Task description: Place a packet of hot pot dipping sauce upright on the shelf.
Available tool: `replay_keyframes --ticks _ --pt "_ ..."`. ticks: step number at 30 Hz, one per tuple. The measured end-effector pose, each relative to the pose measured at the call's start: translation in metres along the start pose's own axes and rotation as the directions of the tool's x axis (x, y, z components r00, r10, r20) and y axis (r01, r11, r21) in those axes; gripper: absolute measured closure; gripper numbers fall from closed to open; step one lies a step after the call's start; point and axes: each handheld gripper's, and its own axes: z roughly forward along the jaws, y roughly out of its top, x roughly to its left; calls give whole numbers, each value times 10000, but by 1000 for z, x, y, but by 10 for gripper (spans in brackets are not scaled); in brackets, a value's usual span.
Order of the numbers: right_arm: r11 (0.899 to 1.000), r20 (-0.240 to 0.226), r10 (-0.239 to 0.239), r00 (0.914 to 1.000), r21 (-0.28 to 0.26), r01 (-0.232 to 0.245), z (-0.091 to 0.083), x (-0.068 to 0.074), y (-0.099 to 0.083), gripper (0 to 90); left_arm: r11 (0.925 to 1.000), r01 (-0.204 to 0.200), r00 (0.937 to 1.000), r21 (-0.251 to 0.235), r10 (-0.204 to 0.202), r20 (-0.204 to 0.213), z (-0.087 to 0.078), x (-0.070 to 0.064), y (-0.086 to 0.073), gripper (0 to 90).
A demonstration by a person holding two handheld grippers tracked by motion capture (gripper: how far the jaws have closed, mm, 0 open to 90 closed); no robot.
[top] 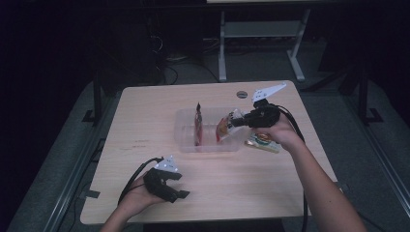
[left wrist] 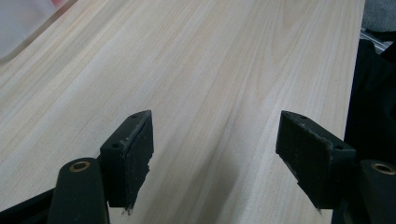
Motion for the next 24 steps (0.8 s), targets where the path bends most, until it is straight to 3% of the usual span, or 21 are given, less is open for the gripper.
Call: replay_keyframes --ticks 14,24 --pt "9995 -96 304 9995 42 -304 14 -6 -1 892 9999 -30 10000 166 29 84 2 0 0 271" --pt "9986 -32 507 9987 160 -507 29 -11 -2 891 9993 -274 9995 266 270 149 4 0 0 271"
